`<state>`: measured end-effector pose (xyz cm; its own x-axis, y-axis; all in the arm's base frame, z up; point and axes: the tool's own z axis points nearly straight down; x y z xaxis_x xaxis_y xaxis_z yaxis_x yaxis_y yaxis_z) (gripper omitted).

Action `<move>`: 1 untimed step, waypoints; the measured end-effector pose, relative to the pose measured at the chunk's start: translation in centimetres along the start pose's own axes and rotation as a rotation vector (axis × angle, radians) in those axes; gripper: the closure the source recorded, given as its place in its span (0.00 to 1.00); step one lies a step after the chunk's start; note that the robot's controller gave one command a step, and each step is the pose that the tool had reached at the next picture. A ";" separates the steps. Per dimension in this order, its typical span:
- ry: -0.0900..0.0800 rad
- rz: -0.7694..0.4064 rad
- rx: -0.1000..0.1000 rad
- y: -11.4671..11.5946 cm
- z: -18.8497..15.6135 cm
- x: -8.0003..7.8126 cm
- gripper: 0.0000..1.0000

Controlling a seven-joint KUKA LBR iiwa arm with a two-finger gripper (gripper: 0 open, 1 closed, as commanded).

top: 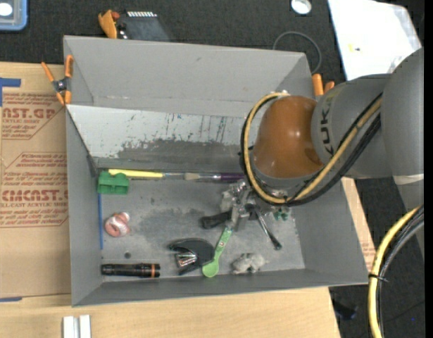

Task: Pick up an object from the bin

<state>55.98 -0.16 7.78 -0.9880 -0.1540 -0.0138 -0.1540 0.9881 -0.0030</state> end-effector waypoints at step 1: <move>0.001 -0.142 -0.002 -1.3 -4.8 -0.3 1.00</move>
Offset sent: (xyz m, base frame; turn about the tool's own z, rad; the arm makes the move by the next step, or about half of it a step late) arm 0.0073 -0.0160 0.1273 -0.1268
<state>56.42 -1.35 12.57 -0.9562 -0.2924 -0.0127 -0.2924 0.9563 -0.0033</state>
